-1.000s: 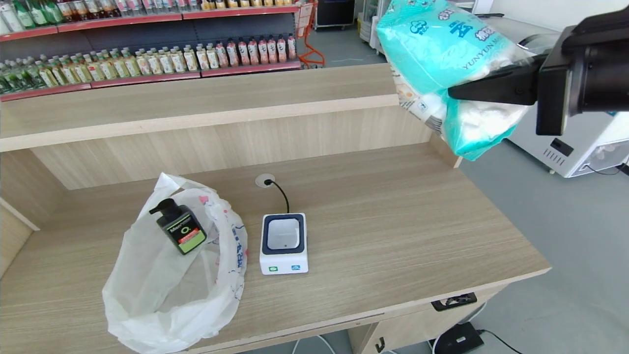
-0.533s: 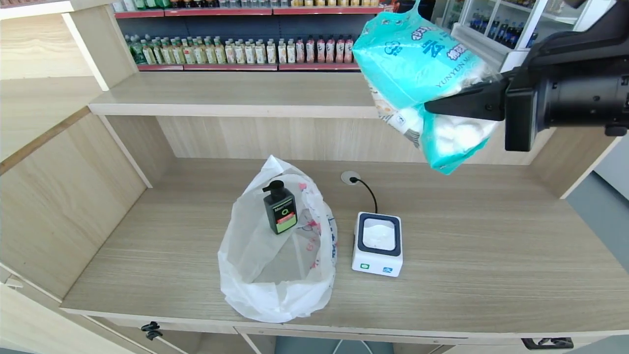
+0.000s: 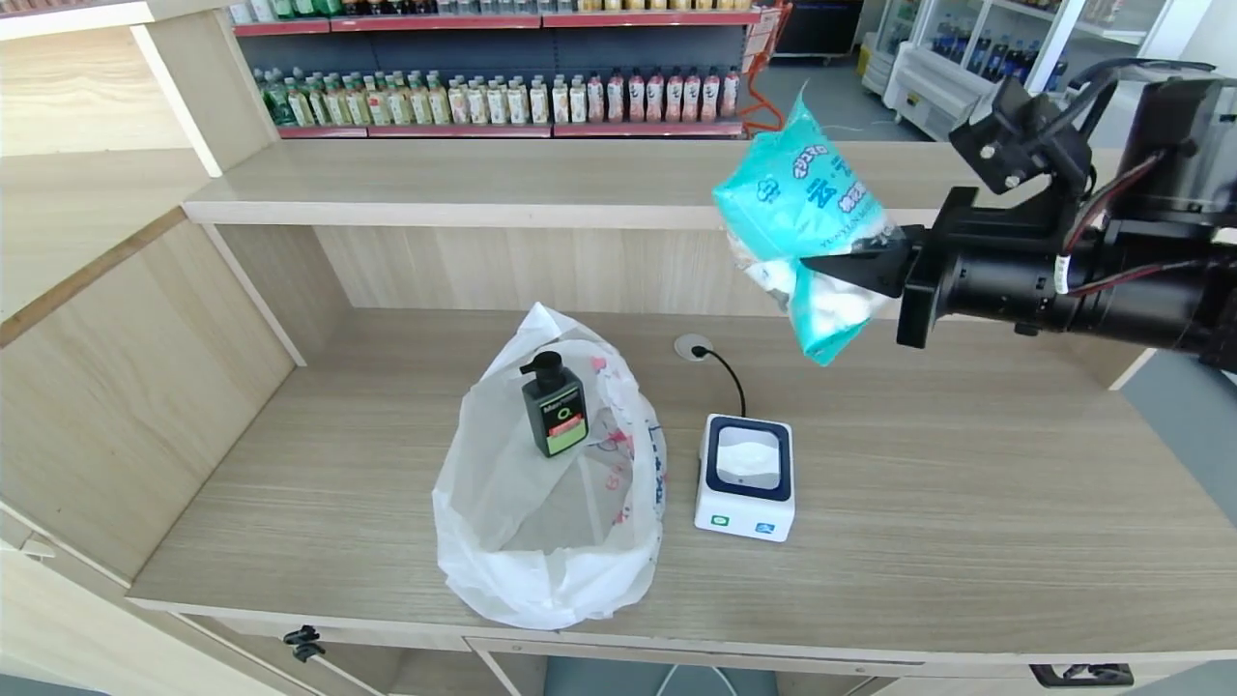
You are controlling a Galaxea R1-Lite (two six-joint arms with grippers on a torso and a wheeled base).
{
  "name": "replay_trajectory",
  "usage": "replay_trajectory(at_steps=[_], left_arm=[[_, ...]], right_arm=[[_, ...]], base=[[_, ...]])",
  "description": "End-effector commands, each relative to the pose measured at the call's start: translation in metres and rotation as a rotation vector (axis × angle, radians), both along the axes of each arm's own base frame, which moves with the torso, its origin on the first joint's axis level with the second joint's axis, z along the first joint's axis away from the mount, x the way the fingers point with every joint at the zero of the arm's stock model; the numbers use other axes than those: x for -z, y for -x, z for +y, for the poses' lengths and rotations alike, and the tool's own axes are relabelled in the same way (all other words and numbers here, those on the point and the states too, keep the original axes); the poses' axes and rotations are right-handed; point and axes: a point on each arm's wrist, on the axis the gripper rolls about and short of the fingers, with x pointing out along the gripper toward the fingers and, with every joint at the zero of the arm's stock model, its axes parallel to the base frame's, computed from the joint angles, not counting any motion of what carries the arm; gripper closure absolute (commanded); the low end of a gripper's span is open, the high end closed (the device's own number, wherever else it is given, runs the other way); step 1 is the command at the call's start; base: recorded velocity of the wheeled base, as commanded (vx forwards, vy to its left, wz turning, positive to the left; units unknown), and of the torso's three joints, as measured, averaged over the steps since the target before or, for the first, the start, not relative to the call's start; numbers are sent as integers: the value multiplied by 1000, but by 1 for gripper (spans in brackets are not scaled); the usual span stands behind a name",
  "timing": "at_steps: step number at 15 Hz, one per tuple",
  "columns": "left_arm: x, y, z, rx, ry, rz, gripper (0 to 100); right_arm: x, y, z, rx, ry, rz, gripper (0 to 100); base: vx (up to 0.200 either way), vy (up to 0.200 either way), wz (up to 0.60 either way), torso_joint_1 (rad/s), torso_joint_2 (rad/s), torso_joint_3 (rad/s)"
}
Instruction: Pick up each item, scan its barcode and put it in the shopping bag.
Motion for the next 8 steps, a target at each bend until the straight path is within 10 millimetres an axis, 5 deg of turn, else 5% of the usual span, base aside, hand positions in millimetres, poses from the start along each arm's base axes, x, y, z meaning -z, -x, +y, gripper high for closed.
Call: replay_trajectory(at_steps=[1,8], left_arm=[[0,0,0,-1,0,2,0],[0,0,0,-1,0,2,0]], right_arm=[[35,-18,-19,-35,71,47,100],[55,-27,-30,-213,196,-78,100]], base=[[0,0,0,0,0,0],[0,0,0,0,0,0]])
